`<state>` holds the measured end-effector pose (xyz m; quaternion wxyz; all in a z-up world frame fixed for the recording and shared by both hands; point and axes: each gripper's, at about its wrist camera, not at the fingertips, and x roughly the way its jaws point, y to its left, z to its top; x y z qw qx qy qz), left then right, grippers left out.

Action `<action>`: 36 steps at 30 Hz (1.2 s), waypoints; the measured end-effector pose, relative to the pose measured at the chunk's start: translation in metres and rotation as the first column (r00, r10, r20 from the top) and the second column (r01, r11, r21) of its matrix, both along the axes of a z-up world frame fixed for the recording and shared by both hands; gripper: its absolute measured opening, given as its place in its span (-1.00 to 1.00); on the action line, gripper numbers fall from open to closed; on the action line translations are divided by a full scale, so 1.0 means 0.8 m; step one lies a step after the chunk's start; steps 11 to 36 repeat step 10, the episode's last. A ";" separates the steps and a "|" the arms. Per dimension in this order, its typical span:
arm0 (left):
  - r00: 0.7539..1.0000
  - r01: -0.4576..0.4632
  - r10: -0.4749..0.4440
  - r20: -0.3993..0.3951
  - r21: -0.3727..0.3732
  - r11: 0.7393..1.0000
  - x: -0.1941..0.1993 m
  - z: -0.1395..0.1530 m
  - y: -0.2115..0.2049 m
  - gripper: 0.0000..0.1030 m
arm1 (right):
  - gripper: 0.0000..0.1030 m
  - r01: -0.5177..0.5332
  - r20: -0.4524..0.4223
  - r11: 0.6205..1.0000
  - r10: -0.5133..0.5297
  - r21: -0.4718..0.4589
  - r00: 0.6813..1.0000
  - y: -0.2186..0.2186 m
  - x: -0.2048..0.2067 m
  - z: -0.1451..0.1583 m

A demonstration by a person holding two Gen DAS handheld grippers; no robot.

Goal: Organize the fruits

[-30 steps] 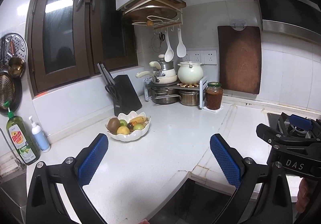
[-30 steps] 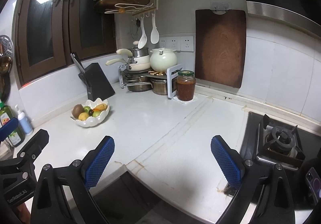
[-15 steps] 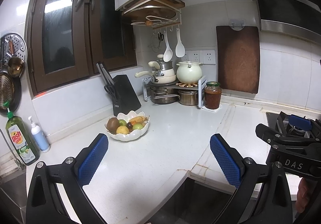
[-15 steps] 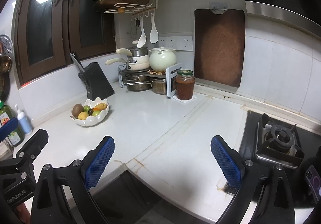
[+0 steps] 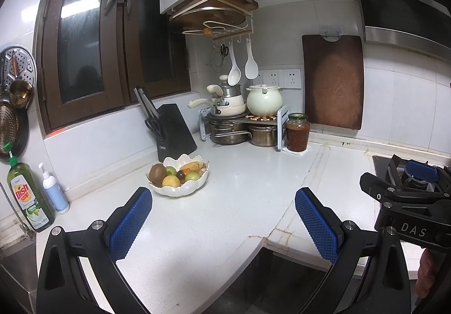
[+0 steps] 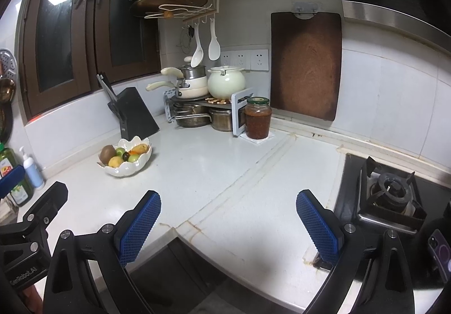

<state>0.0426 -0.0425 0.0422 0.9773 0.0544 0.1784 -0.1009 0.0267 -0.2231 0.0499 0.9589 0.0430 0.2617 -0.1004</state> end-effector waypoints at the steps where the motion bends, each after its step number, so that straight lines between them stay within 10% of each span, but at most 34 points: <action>1: 1.000 0.003 -0.003 -0.001 0.000 1.000 0.000 0.000 0.000 1.00 | 0.90 -0.001 0.000 1.000 0.001 0.000 1.000 0.000 0.000 0.000; 36: 1.000 0.005 -0.005 -0.009 0.001 1.000 0.005 -0.003 -0.002 1.00 | 0.90 0.004 -0.004 1.000 -0.004 0.003 1.000 -0.012 -0.004 -0.004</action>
